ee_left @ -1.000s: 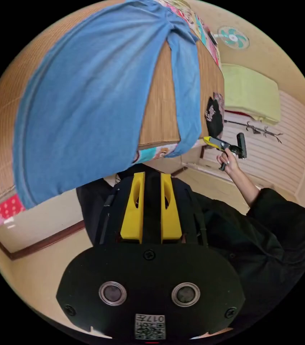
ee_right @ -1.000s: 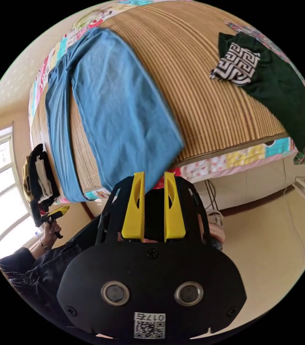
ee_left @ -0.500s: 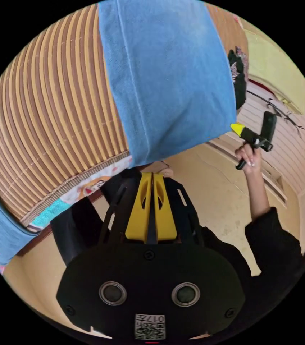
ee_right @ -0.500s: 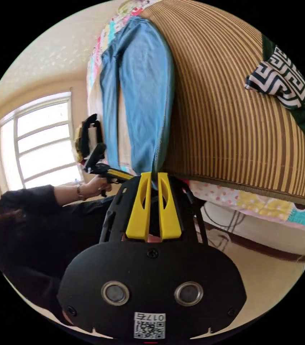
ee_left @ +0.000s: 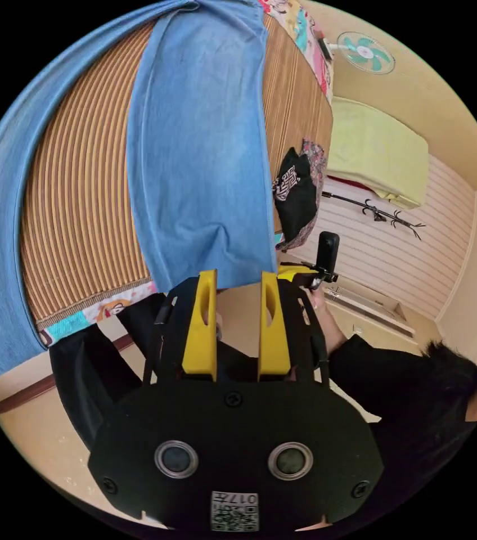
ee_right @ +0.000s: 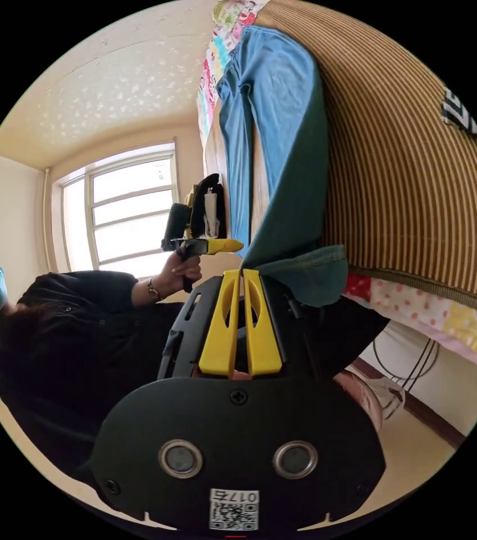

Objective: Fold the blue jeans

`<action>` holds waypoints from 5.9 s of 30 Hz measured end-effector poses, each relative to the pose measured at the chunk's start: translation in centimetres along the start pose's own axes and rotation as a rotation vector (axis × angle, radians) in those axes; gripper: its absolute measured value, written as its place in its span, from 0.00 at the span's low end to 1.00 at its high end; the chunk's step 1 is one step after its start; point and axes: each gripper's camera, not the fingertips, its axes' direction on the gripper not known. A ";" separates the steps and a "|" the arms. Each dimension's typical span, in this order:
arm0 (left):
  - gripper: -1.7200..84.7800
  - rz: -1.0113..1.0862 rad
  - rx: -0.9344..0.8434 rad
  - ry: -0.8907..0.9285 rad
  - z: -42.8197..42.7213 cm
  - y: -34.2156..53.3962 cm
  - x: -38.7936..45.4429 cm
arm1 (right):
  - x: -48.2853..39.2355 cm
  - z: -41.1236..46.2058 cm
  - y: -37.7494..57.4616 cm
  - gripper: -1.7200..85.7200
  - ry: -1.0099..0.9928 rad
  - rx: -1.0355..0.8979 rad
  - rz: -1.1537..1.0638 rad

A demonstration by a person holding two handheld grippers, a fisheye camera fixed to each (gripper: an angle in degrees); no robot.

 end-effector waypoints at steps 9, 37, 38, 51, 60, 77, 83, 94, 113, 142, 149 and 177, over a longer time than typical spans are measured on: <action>0.02 0.080 0.014 -0.194 3.2 1.1 6.0 | -0.4 4.4 -4.2 0.06 -0.143 -0.400 0.008; 0.01 -0.272 0.632 0.301 -18.0 23.2 -5.0 | -27.7 24.8 -47.2 0.06 0.806 0.361 -0.222; 0.01 -0.293 0.638 0.256 -20.5 23.9 -7.1 | -27.3 28.5 -49.2 0.07 0.811 0.291 -0.220; 0.01 -0.311 0.373 0.115 -27.3 22.5 -25.7 | -19.9 38.8 -29.8 0.11 0.563 -0.163 -0.209; 0.01 -0.277 0.260 0.164 -28.2 22.2 -25.5 | -11.2 40.4 -13.3 0.12 0.318 -0.137 0.286; 0.02 0.069 0.091 0.171 -28.9 26.1 -24.4 | -9.6 42.4 -8.1 0.03 0.114 -0.198 0.117; 0.09 -0.026 0.051 -0.121 -26.1 27.2 -25.1 | -4.9 41.5 -8.2 0.04 0.272 -0.226 0.270; 0.09 0.024 0.332 -0.443 -22.4 23.7 -19.3 | -5.1 40.6 -13.0 0.09 0.312 0.016 0.148; 0.16 0.082 0.365 -0.077 -13.9 24.8 -16.0 | -0.3 25.5 -5.7 0.13 0.249 0.098 0.038; 0.02 1.037 0.637 0.455 -27.6 36.4 21.0 | -34.8 8.0 -0.4 0.03 -0.322 0.147 -0.953; 0.02 0.778 0.776 0.182 -29.1 27.1 25.5 | -39.2 1.2 -9.5 0.03 0.048 0.241 -0.759; 0.17 -0.155 0.217 0.046 3.3 11.1 -7.4 | 3.3 4.6 -11.4 0.22 0.261 -0.004 0.287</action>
